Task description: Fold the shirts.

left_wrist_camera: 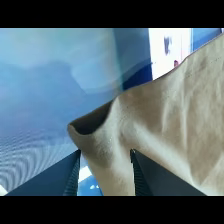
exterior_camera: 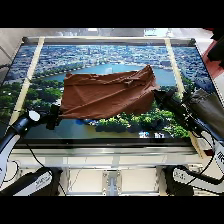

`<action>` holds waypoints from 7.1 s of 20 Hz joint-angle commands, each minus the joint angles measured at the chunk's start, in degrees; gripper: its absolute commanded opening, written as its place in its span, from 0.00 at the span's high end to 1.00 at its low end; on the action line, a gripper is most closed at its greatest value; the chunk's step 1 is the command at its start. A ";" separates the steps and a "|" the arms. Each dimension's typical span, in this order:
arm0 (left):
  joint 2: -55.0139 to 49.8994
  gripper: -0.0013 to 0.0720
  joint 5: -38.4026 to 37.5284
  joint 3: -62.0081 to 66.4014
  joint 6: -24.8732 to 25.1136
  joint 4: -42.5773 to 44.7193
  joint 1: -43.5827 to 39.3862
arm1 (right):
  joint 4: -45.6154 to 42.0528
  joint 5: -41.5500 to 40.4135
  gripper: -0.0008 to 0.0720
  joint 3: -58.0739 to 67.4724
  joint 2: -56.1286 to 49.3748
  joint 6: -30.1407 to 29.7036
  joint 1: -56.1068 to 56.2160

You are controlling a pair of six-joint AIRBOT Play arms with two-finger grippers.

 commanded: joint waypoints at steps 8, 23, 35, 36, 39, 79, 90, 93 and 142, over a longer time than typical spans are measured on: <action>-3.15 0.96 -0.50 0.87 0.04 -2.29 0.02 | 3.89 3.67 0.95 0.07 0.04 -1.49 0.07; 32.22 0.96 0.00 44.50 42.25 1.33 0.02 | -47.15 3.50 0.95 32.28 53.46 24.57 -21.70; 12.61 0.97 -36.39 55.32 47.82 5.55 -0.11 | -50.07 14.19 0.95 50.88 26.84 25.24 -21.88; 9.40 0.97 -34.80 55.34 47.80 5.64 -0.11 | -51.39 13.38 0.95 49.40 23.45 23.69 -18.12; -0.24 0.97 -27.61 55.34 44.87 7.48 -0.11 | -64.24 3.96 0.95 44.59 12.28 22.38 -3.06; -28.17 0.97 -30.10 44.26 41.97 23.76 -5.16 | -98.09 -2.47 0.95 31.98 -12.94 36.59 12.59; -25.18 0.38 -34.58 46.88 41.38 24.92 -4.98 | -101.94 6.73 0.56 34.36 -8.57 39.82 12.48; -14.60 0.38 -33.99 46.77 41.97 28.50 -4.98 | -107.16 12.37 0.54 36.41 1.97 41.38 10.45; 24.33 0.38 -30.75 18.01 23.56 33.92 -4.96 | -55.17 7.39 0.95 -17.92 28.39 29.90 -5.64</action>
